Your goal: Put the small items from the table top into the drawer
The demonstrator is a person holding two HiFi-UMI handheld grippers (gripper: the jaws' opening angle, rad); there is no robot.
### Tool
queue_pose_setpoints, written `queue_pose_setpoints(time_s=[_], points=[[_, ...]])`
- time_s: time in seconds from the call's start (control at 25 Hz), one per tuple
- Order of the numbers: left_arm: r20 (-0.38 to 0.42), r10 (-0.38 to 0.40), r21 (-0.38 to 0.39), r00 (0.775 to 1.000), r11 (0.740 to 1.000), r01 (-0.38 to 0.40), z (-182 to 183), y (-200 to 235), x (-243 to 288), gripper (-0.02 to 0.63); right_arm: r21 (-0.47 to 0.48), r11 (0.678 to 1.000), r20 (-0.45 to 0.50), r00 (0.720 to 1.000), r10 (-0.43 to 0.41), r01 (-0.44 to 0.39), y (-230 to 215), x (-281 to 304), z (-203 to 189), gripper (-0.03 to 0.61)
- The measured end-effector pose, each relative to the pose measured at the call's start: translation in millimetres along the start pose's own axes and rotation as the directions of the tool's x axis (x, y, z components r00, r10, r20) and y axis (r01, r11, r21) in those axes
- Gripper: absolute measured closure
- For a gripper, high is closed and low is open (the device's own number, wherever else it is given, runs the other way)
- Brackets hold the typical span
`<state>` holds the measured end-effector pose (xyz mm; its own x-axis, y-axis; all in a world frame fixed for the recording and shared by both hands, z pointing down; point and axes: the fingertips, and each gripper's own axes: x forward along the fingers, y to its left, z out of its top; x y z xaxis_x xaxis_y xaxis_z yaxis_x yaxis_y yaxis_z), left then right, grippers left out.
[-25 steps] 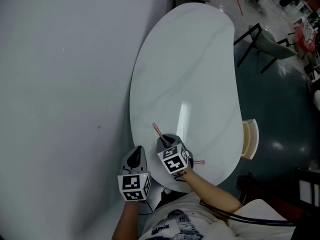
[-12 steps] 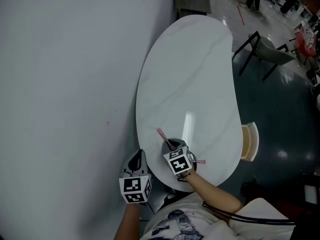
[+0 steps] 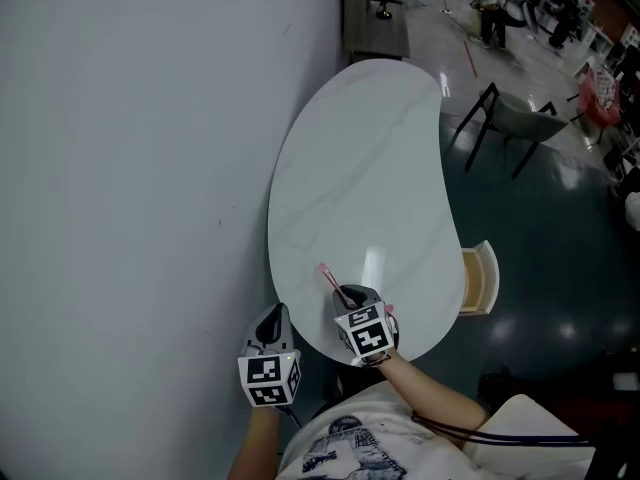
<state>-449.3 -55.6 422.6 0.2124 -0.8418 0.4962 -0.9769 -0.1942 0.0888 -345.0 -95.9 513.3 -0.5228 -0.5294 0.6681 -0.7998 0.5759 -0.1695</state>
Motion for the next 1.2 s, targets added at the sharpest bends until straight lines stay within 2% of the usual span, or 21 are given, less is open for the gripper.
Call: queue_pose_setpoints(time_s=[0.28,0.64,0.92,1.2], points=[[0.058,-0.010,0.011,0.998,1.000,0.010,-5.6,-36.1,-50.6,0.594,-0.018,1.000,0.081,0.996,-0.024,0.025,15.7,-79.5,-10.5,0.523],[0.089,-0.073,0.032,0.993,0.997,0.071,-17.6,-89.3,-84.2,0.594,-0.059,0.995,0.156,0.985,-0.075,0.085,15.7,-153.8,-22.1,0.523],[0.088,-0.117,0.062,0.989,0.992,0.111,-11.7,-133.3,-76.4,0.594,-0.021,0.992,0.203,0.972,-0.121,0.128,-21.4,-198.0,-25.8,0.523],[0.064,-0.170,0.108,0.983,0.981,0.162,-10.3,-214.7,-42.6,0.594,0.046,0.985,0.221,0.960,-0.174,0.168,-95.0,-243.8,-55.1,0.523]])
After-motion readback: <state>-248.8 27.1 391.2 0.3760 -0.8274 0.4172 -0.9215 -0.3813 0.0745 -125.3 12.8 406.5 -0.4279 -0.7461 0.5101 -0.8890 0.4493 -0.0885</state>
